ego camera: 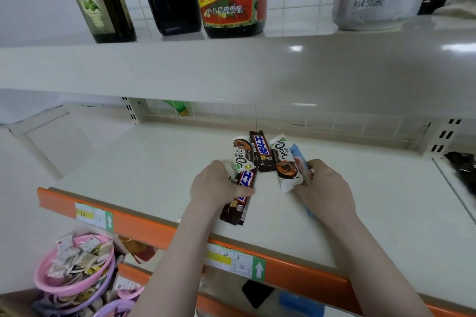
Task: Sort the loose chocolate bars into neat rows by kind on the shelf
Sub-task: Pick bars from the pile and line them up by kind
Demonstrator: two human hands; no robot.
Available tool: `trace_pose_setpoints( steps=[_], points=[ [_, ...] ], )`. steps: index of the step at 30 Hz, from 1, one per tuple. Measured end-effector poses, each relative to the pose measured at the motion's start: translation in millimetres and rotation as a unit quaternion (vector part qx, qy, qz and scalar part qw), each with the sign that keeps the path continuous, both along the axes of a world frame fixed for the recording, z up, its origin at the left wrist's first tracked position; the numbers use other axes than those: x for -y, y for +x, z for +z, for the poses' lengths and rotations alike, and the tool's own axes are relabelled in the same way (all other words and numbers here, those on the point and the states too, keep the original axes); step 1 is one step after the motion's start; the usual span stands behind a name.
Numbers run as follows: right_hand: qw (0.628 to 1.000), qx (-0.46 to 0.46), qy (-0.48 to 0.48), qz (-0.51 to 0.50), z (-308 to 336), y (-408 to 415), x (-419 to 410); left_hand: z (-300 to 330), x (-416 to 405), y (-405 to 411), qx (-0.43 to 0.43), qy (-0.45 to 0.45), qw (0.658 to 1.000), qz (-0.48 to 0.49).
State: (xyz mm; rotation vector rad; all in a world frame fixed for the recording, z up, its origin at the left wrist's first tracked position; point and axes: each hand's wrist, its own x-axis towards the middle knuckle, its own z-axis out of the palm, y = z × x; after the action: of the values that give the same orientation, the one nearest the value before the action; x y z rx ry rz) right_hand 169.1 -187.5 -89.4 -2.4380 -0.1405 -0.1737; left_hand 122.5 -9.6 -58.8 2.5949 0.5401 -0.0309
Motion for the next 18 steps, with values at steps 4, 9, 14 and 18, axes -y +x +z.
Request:
trace_pose_setpoints(
  steps=[4,9,14,18],
  points=[
    [1.0,-0.013,-0.002,0.002,-0.1,0.1,0.1,-1.0,17.0,3.2,0.0,0.033,0.999,0.008],
    [0.999,-0.039,0.002,0.015,4.3,-1.4,8.5,0.5,21.2,2.0,0.012,0.04,0.999,0.002],
    [0.999,-0.019,0.026,0.008,9.6,-4.2,16.9,-2.3,23.7,-8.2,0.019,0.096,0.995,-0.028],
    [0.999,-0.017,0.029,0.005,5.4,-4.4,18.9,0.2,11.1,-10.7,-0.044,0.065,0.997,-0.027]
  ],
)
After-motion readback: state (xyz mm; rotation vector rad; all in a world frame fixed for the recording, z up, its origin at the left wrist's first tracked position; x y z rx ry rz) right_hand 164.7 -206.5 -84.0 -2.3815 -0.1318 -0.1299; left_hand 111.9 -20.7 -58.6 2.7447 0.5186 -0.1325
